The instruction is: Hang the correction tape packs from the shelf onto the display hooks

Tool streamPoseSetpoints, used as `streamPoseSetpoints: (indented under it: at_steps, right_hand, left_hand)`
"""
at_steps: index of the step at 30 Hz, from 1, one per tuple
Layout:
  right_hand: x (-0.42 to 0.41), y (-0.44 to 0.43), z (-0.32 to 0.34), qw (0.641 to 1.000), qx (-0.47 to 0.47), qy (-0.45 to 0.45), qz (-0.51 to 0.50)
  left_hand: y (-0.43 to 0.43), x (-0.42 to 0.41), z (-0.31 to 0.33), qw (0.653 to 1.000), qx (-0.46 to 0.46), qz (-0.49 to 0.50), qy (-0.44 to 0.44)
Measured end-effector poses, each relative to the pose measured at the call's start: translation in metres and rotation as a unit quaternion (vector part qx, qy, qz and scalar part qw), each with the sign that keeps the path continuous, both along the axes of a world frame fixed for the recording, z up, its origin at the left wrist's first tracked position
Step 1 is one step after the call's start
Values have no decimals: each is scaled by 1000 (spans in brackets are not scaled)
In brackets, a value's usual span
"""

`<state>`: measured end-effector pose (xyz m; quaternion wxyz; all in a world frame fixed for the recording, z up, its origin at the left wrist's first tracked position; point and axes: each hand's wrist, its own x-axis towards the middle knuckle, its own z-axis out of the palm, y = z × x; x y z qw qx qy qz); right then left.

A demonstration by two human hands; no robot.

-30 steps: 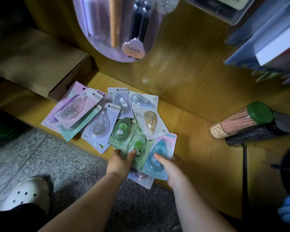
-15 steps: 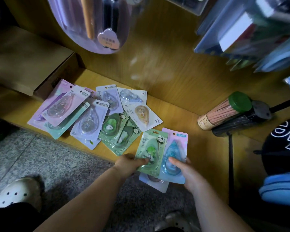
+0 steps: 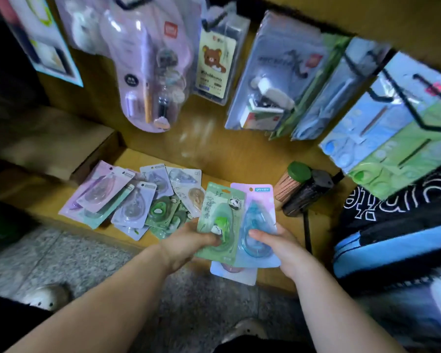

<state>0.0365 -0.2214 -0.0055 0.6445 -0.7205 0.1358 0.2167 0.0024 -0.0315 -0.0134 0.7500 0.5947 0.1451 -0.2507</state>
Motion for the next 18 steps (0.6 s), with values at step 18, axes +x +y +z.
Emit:
streamPoseSetpoints:
  at_steps: [18]
  right_hand:
    - [-89, 58, 195, 975, 110, -173, 89]
  left_hand:
    - [70, -110, 168, 961, 41, 206, -180]
